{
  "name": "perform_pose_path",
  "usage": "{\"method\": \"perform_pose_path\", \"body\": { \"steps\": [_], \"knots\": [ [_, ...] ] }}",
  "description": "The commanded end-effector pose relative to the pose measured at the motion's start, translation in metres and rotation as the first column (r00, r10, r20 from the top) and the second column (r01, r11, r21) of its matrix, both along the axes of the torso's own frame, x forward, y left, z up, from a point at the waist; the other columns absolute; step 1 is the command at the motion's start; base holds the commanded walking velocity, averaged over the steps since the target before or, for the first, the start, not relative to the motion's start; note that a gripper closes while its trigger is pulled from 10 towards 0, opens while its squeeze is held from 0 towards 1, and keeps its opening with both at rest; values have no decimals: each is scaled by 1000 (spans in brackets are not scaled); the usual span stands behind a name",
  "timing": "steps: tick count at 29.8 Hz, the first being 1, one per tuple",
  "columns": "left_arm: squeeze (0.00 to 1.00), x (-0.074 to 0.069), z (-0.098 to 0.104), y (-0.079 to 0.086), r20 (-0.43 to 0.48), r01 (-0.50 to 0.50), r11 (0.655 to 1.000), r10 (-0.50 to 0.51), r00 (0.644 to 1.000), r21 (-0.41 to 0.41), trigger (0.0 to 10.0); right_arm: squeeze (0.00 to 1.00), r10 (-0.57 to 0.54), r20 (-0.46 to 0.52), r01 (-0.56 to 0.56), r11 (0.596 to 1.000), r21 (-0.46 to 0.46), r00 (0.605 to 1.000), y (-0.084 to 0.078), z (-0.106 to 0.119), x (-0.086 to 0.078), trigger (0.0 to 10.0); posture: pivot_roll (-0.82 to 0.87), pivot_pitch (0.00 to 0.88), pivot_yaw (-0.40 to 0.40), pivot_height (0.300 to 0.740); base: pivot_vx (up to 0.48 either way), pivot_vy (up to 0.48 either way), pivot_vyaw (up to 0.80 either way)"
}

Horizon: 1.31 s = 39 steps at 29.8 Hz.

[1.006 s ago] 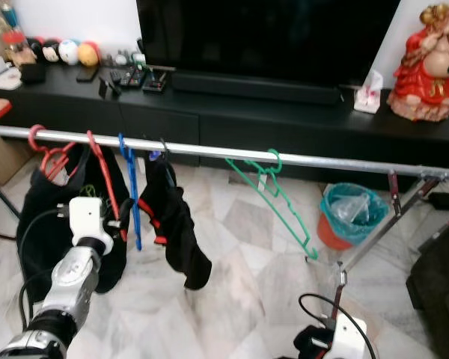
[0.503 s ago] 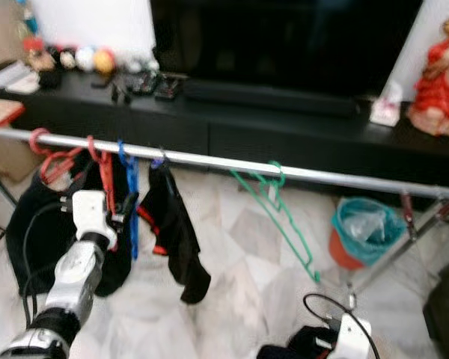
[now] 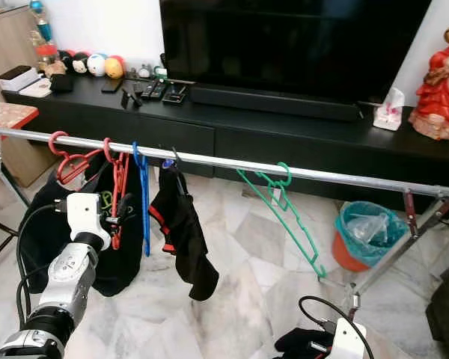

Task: Hang hanger

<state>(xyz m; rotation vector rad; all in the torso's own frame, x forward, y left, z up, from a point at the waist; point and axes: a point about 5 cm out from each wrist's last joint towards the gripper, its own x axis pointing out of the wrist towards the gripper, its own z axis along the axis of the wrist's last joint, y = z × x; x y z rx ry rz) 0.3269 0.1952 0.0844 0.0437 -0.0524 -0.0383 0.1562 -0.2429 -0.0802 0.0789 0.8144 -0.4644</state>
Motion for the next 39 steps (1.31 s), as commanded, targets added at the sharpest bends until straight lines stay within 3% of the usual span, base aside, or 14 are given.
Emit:
{"method": "perform_pose_path", "body": {
  "steps": [1, 8, 17, 30, 39],
  "knots": [
    [0, 3, 4, -2, 8, 8, 1000, -7, 1000, -8, 10000, 0, -17, 12, 17, 1000, 5, 1000, -1, 1, 2, 10000, 17, 0, -23, 740, 244, 0, 0],
    [0, 2, 4, -2, 5, 8, 1000, -7, 1000, -9, 10000, 0, -14, 9, 14, 1000, 11, 1000, 0, 1, 3, 10000, 18, 0, -25, 740, 247, 0, -670],
    [0, 1, 5, -1, 15, 4, 1000, -4, 1000, -12, 10000, 0, -6, 10, 6, 1000, 5, 1000, -1, 2, 3, 10000, 17, 0, -25, 740, 245, 0, 0],
    [0, 0, 11, -2, 44, 11, 1000, -11, 999, -6, 10000, 0, -3, 17, 2, 1000, 4, 1000, 1, 2, 4, 10000, 18, 4, -22, 740, 0, 0, 0],
    [0, -8, 12, -8, 29, 101, 995, -101, 995, -21, 10000, 0, -5, 16, 5, 1000, 1, 1000, 2, 2, 4, 10000, 19, 8, -15, 740, 0, 0, 0]
  ]
}}
